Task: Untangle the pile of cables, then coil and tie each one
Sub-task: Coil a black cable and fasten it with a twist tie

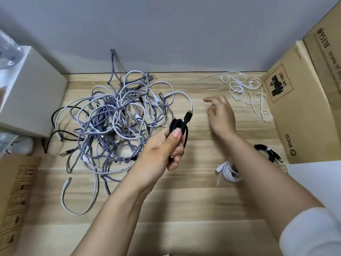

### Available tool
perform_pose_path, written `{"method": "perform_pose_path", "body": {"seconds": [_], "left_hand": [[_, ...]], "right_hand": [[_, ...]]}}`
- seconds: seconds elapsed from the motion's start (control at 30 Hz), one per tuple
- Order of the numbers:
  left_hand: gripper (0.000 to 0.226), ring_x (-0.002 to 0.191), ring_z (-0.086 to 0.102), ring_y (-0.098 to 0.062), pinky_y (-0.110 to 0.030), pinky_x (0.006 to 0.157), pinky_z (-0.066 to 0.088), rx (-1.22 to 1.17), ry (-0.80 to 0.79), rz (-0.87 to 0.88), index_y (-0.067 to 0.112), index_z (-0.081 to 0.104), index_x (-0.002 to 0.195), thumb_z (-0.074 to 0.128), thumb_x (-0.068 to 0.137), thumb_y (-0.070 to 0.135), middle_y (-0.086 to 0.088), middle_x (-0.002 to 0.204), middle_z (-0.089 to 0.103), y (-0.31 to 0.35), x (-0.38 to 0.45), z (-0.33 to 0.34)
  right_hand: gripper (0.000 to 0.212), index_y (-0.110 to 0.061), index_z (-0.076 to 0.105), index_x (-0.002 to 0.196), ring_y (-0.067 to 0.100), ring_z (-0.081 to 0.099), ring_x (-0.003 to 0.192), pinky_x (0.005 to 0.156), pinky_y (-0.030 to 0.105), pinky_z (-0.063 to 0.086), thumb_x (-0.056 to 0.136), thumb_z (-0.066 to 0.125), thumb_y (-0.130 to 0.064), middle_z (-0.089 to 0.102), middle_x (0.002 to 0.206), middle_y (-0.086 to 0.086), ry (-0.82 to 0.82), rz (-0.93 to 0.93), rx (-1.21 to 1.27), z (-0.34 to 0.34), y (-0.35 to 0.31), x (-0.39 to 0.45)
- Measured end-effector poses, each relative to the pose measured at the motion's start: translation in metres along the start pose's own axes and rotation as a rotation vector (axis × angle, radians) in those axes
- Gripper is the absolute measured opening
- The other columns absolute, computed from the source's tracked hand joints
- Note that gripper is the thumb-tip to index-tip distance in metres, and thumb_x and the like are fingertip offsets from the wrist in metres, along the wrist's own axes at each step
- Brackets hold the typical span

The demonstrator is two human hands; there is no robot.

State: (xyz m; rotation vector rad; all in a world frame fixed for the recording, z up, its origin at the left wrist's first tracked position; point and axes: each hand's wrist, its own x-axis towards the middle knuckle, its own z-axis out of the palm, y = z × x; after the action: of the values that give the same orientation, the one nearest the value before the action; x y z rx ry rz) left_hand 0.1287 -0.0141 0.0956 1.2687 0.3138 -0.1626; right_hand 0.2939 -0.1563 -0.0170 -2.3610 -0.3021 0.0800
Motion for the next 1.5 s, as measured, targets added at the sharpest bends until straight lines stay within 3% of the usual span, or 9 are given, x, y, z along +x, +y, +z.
{"method": "perform_pose_path", "body": {"seconds": [0.13, 0.43, 0.53, 0.6, 0.73, 0.87, 1.07, 1.27, 1.5], "left_hand": [[0.023, 0.048, 0.035, -0.005, -0.014, 0.042, 0.025, -0.002, 0.014, -0.016, 0.013, 0.039, 0.076, 0.042, 0.086, 0.033, 0.010, 0.051, 0.035, -0.001, 0.004, -0.005], [0.024, 0.048, 0.035, -0.005, -0.014, 0.041, 0.026, 0.000, 0.036, -0.017, 0.010, 0.042, 0.081, 0.042, 0.086, 0.034, 0.010, 0.050, 0.036, -0.003, -0.001, -0.011], [0.024, 0.049, 0.034, -0.005, -0.013, 0.041, 0.027, 0.008, 0.056, -0.003, 0.011, 0.041, 0.080, 0.042, 0.085, 0.035, 0.010, 0.050, 0.035, -0.005, -0.010, -0.014], [0.024, 0.049, 0.033, -0.005, -0.013, 0.042, 0.027, 0.021, 0.078, 0.019, 0.013, 0.038, 0.075, 0.043, 0.085, 0.035, 0.011, 0.051, 0.034, -0.004, -0.018, -0.016], [0.024, 0.047, 0.033, -0.002, -0.012, 0.042, 0.027, 0.054, 0.081, 0.064, 0.015, 0.033, 0.073, 0.042, 0.086, 0.033, 0.012, 0.052, 0.034, -0.002, -0.036, -0.014], [0.022, 0.046, 0.031, -0.001, -0.012, 0.043, 0.026, 0.067, 0.056, 0.133, 0.016, 0.034, 0.074, 0.041, 0.087, 0.031, 0.014, 0.051, 0.034, 0.000, -0.056, -0.005], [0.015, 0.044, 0.033, 0.001, -0.013, 0.044, 0.029, 0.134, 0.051, 0.258, 0.017, 0.040, 0.080, 0.043, 0.087, 0.030, 0.012, 0.048, 0.041, 0.004, -0.075, 0.001], [0.022, 0.048, 0.036, -0.002, -0.015, 0.046, 0.030, 0.171, 0.067, 0.333, 0.022, 0.043, 0.099, 0.052, 0.086, 0.037, 0.015, 0.054, 0.047, 0.003, -0.086, 0.000], [0.028, 0.053, 0.041, -0.006, -0.023, 0.053, 0.031, 0.447, 0.149, 0.407, 0.025, 0.040, 0.108, 0.050, 0.087, 0.042, 0.010, 0.062, 0.047, 0.007, -0.095, 0.001]], "right_hand": [[0.046, -0.012, 0.056, 0.127, 0.031, 0.044, 0.119, 0.099, 0.035, 0.037, 0.086, 0.043, 0.006, 0.047, 0.131, 0.012, -0.139, 0.118, -0.272, 0.009, 0.040, 0.013], [0.016, -0.012, 0.066, 0.091, 0.026, 0.057, 0.094, 0.073, 0.025, 0.035, 0.087, 0.054, -0.003, 0.063, 0.104, 0.010, -0.027, 0.243, -0.159, 0.017, 0.031, -0.012], [0.026, -0.015, 0.059, 0.098, 0.016, 0.056, 0.077, 0.078, 0.030, 0.047, 0.087, 0.046, 0.005, 0.056, 0.090, 0.005, 0.055, 0.244, 0.109, 0.013, 0.003, -0.029], [0.039, -0.019, 0.052, 0.099, 0.012, 0.055, 0.063, 0.063, 0.029, 0.052, 0.086, 0.038, 0.015, 0.045, 0.081, -0.002, 0.055, 0.289, 0.456, 0.002, -0.032, -0.048], [0.040, -0.013, 0.055, 0.088, 0.004, 0.034, 0.044, 0.039, 0.012, 0.025, 0.089, 0.031, 0.019, 0.044, 0.066, -0.007, -0.083, 0.340, 0.991, -0.027, -0.100, -0.099], [0.024, -0.010, 0.054, 0.084, 0.000, 0.029, 0.040, 0.036, 0.011, 0.023, 0.094, 0.041, 0.008, 0.043, 0.055, -0.008, -0.199, 0.345, 1.166, -0.042, -0.141, -0.145], [0.011, -0.015, 0.049, 0.078, 0.002, 0.027, 0.039, 0.036, 0.012, 0.020, 0.087, 0.055, -0.016, 0.052, 0.053, -0.012, -0.131, 0.350, 1.099, -0.048, -0.159, -0.174], [0.023, -0.016, 0.043, 0.073, -0.001, 0.019, 0.035, 0.035, 0.012, 0.017, 0.095, 0.048, -0.015, 0.030, 0.042, -0.013, -0.105, 0.348, 0.987, -0.049, -0.157, -0.184], [0.039, -0.019, 0.042, 0.054, 0.011, 0.034, 0.047, 0.051, 0.028, 0.027, 0.081, 0.070, -0.025, 0.046, 0.044, 0.002, 0.035, 0.267, 0.636, -0.048, -0.156, -0.193]]}}
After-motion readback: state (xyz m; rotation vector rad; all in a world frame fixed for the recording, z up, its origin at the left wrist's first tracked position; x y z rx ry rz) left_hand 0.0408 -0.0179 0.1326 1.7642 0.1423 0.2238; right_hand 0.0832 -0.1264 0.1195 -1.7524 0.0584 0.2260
